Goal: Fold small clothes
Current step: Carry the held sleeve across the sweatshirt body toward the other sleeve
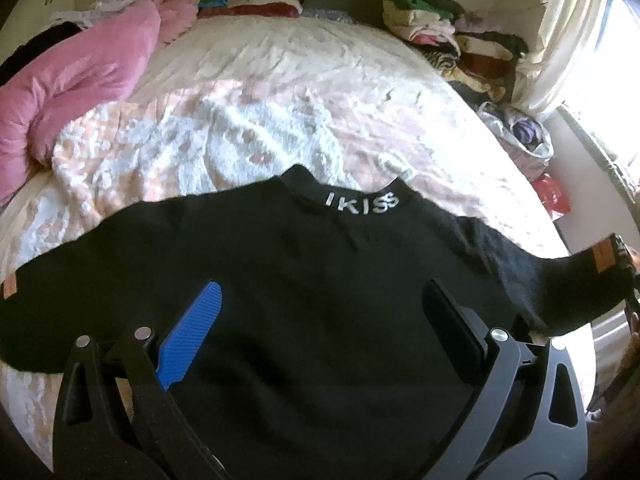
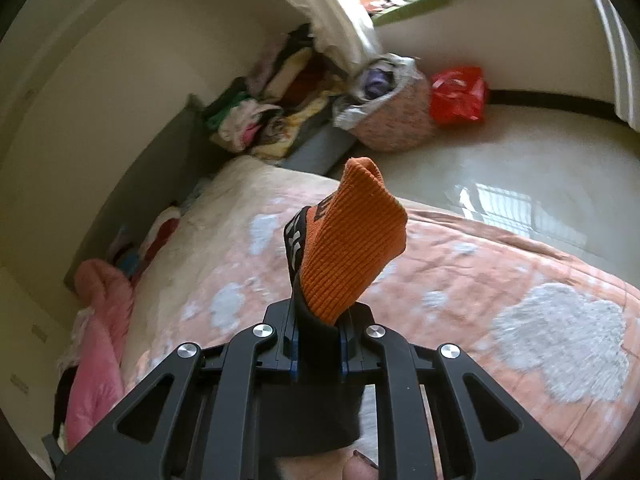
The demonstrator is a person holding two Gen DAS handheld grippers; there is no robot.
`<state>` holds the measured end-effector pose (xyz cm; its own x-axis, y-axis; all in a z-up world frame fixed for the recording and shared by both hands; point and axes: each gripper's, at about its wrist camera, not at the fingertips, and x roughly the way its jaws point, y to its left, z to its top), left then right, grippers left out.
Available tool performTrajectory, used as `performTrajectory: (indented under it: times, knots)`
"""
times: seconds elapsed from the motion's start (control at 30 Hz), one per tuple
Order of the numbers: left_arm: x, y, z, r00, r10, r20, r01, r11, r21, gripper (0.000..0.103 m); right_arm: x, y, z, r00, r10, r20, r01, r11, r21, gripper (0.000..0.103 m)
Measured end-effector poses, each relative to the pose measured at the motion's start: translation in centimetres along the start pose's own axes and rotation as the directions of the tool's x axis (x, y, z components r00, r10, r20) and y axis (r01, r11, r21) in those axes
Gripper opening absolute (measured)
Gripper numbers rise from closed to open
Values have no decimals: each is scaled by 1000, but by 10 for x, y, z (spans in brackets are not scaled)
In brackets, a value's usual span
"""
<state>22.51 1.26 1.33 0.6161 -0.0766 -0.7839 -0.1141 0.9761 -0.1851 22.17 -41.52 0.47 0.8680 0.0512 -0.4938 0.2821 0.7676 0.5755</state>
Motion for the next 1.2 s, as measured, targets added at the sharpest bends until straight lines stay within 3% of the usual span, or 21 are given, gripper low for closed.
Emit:
performTrajectory:
  times: [0.3, 0.73, 0.97, 1.2]
  knots:
    - [-29, 13, 6, 998, -41, 41, 41, 999, 1, 94, -18, 80, -17, 995, 94, -38, -98, 990, -101, 12]
    - [-46, 45, 15, 997, -76, 30, 77, 996, -34, 94, -10, 182, -53, 978, 167, -123, -191, 957, -220, 12]
    - [-55, 62, 25, 996, -80, 28, 82, 992, -94, 94, -6, 228, -86, 957, 218, -194, -268, 920, -287, 12]
    - [-62, 72, 25, 993, -113, 24, 115, 983, -145, 94, 3, 249, -128, 932, 238, -273, -320, 895, -311, 12]
